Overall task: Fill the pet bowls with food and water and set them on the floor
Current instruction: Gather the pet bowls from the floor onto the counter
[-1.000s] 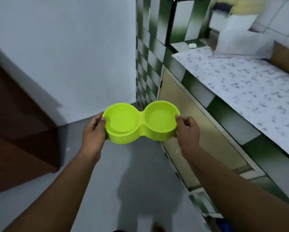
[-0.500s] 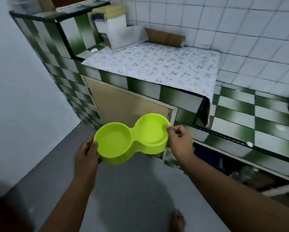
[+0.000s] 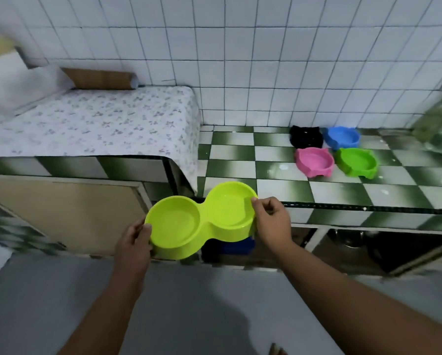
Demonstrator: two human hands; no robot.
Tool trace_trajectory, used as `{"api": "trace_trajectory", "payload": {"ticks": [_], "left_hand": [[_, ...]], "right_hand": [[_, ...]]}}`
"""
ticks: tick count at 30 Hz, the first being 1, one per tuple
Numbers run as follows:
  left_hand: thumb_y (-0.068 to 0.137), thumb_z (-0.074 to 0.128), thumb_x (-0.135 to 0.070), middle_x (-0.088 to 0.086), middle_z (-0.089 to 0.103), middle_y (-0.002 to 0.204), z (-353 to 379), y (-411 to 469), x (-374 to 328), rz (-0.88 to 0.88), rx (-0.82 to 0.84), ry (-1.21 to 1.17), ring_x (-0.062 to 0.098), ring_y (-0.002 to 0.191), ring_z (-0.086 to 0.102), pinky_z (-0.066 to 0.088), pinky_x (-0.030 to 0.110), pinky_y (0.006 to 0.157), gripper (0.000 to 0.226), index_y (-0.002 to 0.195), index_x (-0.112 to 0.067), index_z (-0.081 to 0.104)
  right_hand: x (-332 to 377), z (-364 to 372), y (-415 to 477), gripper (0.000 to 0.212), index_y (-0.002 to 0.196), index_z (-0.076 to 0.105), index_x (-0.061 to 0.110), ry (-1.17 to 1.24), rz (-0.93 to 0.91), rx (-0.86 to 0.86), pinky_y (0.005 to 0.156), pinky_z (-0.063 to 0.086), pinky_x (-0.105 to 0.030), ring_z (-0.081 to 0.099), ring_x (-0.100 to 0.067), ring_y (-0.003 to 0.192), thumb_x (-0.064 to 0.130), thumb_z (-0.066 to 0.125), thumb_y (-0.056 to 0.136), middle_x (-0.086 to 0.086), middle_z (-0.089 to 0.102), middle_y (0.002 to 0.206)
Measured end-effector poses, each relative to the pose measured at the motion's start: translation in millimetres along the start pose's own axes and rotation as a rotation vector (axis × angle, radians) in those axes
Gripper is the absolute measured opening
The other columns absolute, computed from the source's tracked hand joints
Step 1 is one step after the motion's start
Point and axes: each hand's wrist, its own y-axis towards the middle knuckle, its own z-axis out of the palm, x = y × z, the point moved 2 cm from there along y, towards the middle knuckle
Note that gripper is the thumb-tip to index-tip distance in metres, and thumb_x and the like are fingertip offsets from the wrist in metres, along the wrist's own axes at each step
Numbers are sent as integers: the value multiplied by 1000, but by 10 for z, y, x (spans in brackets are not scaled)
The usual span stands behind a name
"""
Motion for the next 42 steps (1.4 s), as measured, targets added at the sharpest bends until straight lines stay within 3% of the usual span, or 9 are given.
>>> {"api": "trace_trajectory", "payload": {"ticks": [7,14,18,22,26,31,36,39,42], "left_hand": [[104,58,-25,2,69,117,1391,-42,-53,11,107,26,28,110,63,53,55,96,20,122,-32,66],[104,58,-22,7,66,127,2263,6,-74,-23,162,67,29,119,62,52,56,102,21,121,-32,66],[104,57,-15,12,68,122,2496,166,-63,-28,173,63,25,104,63,57,45,87,23,122,-24,66],[102,61,-17,5,64,118,2715,361,1,-93,233,80,27,106,64,58,42,81,37,137,-27,60],[100,65,-12,7,59,126,3026,534,22,-182,329,66,32,109,65,60,36,71,50,145,-29,51],[99,66,-14,8,63,128,3353,737,109,-231,409,74,31,110,67,63,33,70,45,141,-27,54],[99,65,-10,4,62,137,3674,746,211,-306,404,10,28,120,63,60,31,77,51,145,-27,49],[96,71,-14,4,60,137,3919,684,242,-353,390,-11,26,119,62,56,32,81,51,131,-40,47],[93,72,-13,10,59,135,4218,641,239,-426,352,-49,20,102,62,54,34,80,47,124,-42,50]], "right_hand": [[-120,-1039,806,31,72,58,11,-46,4,-95,62,44,-27,52,-7,62,32,67,93,3,60,68],[-313,-1632,1367,31,71,58,18,-120,31,-165,77,49,-38,57,-15,71,39,66,92,6,62,71],[-290,-1616,1702,26,76,63,21,-138,61,-152,82,52,-41,61,-16,77,44,65,90,7,67,78],[-181,-1452,2150,22,105,67,21,-157,51,-92,90,55,-41,67,-17,94,38,66,91,4,71,99],[-112,-1260,2731,23,109,59,18,-236,-8,-56,91,53,-47,65,-22,96,34,60,93,-2,69,104],[18,-1061,3406,36,128,63,18,-578,-54,-47,101,44,-42,53,-32,114,36,54,98,-15,57,124],[-79,-803,4060,53,136,59,17,-684,-16,194,108,41,-45,50,-38,119,44,54,91,-21,48,128],[-479,-655,4694,74,129,63,18,-681,-29,320,95,52,-52,60,-41,105,61,49,71,-18,58,116],[-511,-539,4983,66,121,66,16,-706,-4,399,88,55,-53,63,-42,100,55,53,70,-21,59,116]]}}
